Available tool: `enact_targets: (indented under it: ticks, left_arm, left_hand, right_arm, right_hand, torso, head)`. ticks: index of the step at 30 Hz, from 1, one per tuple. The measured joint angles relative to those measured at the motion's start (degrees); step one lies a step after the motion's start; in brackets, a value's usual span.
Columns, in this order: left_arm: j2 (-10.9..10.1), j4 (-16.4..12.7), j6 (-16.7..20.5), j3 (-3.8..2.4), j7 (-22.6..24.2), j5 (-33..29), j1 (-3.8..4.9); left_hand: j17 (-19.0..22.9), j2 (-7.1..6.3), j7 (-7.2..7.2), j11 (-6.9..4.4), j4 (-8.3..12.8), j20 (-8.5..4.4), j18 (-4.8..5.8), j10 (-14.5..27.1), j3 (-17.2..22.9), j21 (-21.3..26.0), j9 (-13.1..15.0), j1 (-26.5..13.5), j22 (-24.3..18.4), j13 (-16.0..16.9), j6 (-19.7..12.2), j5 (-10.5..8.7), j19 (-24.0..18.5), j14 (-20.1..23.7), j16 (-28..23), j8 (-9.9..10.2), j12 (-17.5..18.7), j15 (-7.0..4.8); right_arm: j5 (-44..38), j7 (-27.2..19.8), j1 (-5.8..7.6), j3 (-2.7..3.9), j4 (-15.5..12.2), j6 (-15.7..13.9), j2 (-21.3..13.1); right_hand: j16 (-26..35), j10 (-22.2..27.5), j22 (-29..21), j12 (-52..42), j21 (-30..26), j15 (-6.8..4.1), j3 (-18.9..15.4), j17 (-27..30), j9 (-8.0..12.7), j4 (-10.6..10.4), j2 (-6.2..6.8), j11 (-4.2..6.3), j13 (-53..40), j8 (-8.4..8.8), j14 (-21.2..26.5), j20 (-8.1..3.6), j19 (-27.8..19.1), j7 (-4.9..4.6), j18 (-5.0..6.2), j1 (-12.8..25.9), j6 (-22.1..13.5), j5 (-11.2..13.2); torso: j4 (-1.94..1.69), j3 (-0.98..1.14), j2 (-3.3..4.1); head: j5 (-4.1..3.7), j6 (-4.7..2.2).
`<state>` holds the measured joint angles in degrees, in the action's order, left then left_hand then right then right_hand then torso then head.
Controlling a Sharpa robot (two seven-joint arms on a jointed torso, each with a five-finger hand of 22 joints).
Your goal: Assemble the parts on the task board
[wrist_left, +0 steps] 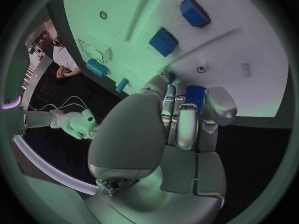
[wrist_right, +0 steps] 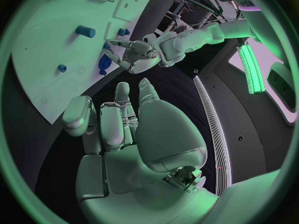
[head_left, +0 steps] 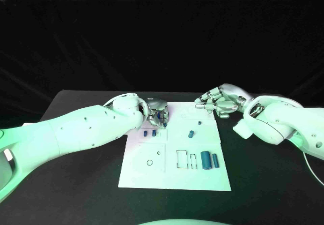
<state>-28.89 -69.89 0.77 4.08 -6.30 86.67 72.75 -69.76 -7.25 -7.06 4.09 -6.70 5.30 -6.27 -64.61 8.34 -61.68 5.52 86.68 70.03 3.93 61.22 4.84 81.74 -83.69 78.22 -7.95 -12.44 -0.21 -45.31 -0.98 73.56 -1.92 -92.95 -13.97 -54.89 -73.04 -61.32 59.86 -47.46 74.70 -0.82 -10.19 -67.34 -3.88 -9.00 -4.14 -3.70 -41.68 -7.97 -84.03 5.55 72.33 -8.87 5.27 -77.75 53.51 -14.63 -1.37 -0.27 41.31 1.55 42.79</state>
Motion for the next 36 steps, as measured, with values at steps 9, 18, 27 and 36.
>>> enact_targets:
  ticks: [9, 18, 27, 36]
  left_arm:
    - [0.6, 0.6, -0.7, -0.03, -0.6, 0.4, -0.11]
    - [1.1, 0.9, -0.7, -0.07, -0.7, 0.5, -0.20]
    - [1.3, 1.0, -0.8, -0.10, -0.7, 0.4, -0.21]
    - [1.5, 1.3, -1.0, -0.12, -0.7, 0.2, -0.20]
  left_hand:
    - [-0.7, 0.54, -0.10, -0.22, 0.1, -0.07, 0.00, -1.2, 1.9, -2.1, -0.3, 0.5, 1.9, 0.0, 0.9, 0.00, 0.5, -0.2, 0.8, 0.3, 0.7, -0.19]
    - [-1.0, 0.54, -0.30, -0.22, 0.1, -0.28, -0.01, -2.1, 3.1, -3.2, -0.5, 0.5, 2.9, 0.1, 1.1, 0.00, 0.7, -0.2, 1.2, 0.7, 1.2, -0.19]
    - [-1.0, 0.54, -0.30, -0.13, 0.1, -0.28, 0.64, -2.1, 3.7, -3.6, -0.7, 0.5, 3.3, 0.0, 1.1, 0.00, 0.7, -0.2, 1.2, 1.3, 1.7, -0.19]
    - [-1.0, 0.54, -0.11, -0.45, 0.3, -0.27, 0.63, -3.7, 5.4, -4.5, -0.7, 0.5, 4.1, 0.1, 2.4, 0.00, 0.7, -0.2, 1.6, 1.3, 1.8, -0.22]
  right_arm:
    - [0.0, 0.0, 0.00, 0.00, 0.0, 0.0, 0.0]
    - [0.0, -0.1, 0.00, 0.00, -0.1, 0.0, 0.0]
    - [0.0, -0.1, 0.00, 0.00, -0.1, 0.0, 0.0]
    - [0.0, -0.1, 0.00, 0.00, -0.2, 0.0, 0.0]
  right_hand:
    - [0.0, 0.0, 0.0, 0.0, 0.0, 0.00, 0.0, 0.0, 0.0, 0.0, 0.00, -0.01, 0.0, 0.00, 0.0, 0.00, 0.0, 0.00, 0.00, 0.0, 0.0, 0.0]
    - [0.0, 0.0, 0.0, 0.0, 0.0, 0.00, 0.0, 0.0, 0.0, 0.0, 0.00, -0.01, 0.0, -0.23, 0.0, 0.00, 0.0, 0.00, 0.00, 0.0, 0.0, 0.0]
    - [0.0, 0.0, 0.0, 0.0, 0.0, 0.00, 0.0, 0.0, 0.0, 0.0, 0.00, -0.01, 0.0, -0.23, 0.0, 0.00, 0.0, 0.00, 0.00, 0.0, 0.0, 0.0]
    - [0.0, 0.0, 0.0, 0.0, 0.0, 0.00, 0.0, 0.0, 0.0, 0.0, 0.00, -0.02, 0.0, -0.22, 0.0, 0.00, 0.0, 0.00, 0.00, 0.0, 0.0, 0.0]
  torso:
    - [-0.02, -0.01, -0.02]
    - [-0.02, 0.00, -0.02]
    - [-0.02, 0.01, -0.02]
    - [-0.02, 0.02, -0.03]
  head:
    - [-0.01, 0.04]
    - [-0.11, 0.00]
    - [-0.19, 0.07]
    - [-0.27, 0.02]
